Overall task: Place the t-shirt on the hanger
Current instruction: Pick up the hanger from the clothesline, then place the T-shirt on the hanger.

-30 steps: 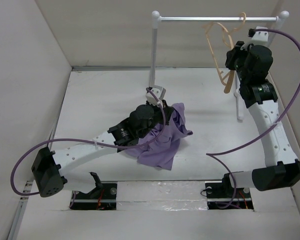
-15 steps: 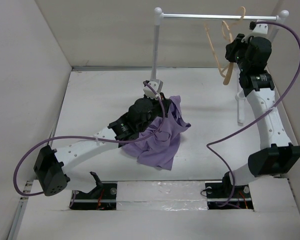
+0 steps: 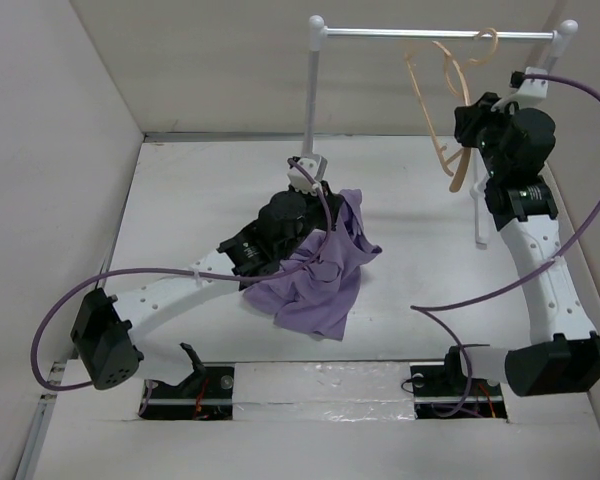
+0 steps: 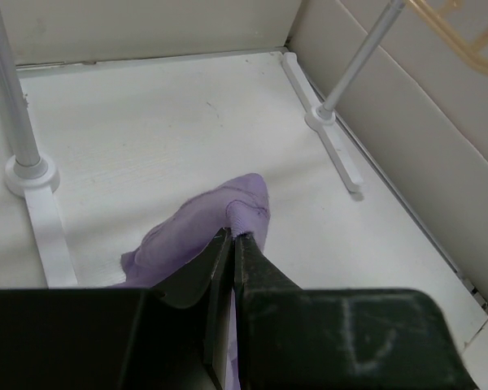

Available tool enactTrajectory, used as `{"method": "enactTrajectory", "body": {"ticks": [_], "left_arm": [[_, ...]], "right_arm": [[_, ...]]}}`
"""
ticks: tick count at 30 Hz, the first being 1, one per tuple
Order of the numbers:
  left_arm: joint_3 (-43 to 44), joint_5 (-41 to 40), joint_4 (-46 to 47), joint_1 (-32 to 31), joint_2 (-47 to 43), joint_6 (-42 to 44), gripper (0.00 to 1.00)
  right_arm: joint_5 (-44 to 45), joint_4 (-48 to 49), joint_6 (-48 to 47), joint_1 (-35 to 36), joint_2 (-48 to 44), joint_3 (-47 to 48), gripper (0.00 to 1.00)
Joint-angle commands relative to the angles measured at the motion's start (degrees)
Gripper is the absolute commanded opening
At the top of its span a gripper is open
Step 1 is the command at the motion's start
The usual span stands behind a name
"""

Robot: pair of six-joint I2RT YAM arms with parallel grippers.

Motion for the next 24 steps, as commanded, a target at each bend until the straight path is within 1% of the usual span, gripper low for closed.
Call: {"method": "enactTrajectory", "body": {"ticks": [1, 3, 5, 7, 9, 12, 13, 14, 15, 17, 19, 22, 24], "left_arm": [[2.8, 2.9, 3.9, 2.4, -1.5, -0.5, 0.00], [3.5, 2.8, 3.5, 3.8, -1.3, -0.4, 0.00], [3.9, 3.7, 3.4, 5.1, -0.5, -0.8, 0.00], [5.0, 6.2, 2.9, 7.5, 0.7, -1.7, 0.00], [5.8, 8.0, 3.1, 10.1, 1.5, -2.2, 0.00], [7.4, 9.6, 2.6, 13.0, 2.8, -2.4, 0.00], [7.7, 10.3, 2.4, 14.9, 3.4, -2.5, 0.00], [8.0, 11.2, 2.2, 15.8, 3.4, -2.8, 0.00], [8.3, 11.6, 2.2, 17.1, 3.7, -2.9, 0.00], [8.7, 11.9, 2.2, 17.9, 3.9, -3.1, 0.00], [9.8, 11.7, 1.4, 17.9, 4.1, -2.6, 0.00], [10.7, 10.9, 0.8, 17.9, 4.3, -2.2, 0.00], [11.8, 10.6, 0.4, 17.9, 4.6, -1.9, 0.00]], "right_arm": [[-1.0, 6.0, 1.6, 1.2, -3.5, -4.3, 0.00], [-1.7, 6.0, 2.0, 1.8, -5.8, -7.1, 0.00], [-4.7, 6.0, 3.2, 3.1, -7.7, -8.9, 0.00], [-6.8, 6.0, 3.8, 4.7, -10.9, -11.5, 0.00], [-5.8, 5.7, 3.5, 8.3, -13.7, -13.4, 0.00], [-2.8, 3.4, 3.0, 12.0, -20.5, -18.9, 0.00], [-1.9, 2.1, 3.6, 12.7, -22.7, -22.3, 0.00], [-1.8, 1.3, 4.0, 13.3, -27.0, -23.8, 0.00], [-3.0, -0.4, 4.8, 13.8, -29.0, -26.5, 0.00], [-5.0, -3.0, 5.3, 15.3, -34.5, -28.3, 0.00], [-6.0, -7.3, 5.5, 17.2, -37.7, -30.0, 0.00], [-5.6, -13.9, 5.8, 19.3, -42.8, -31.8, 0.00], [-5.2, -16.7, 6.1, 21.0, -46.4, -31.9, 0.00]]}}
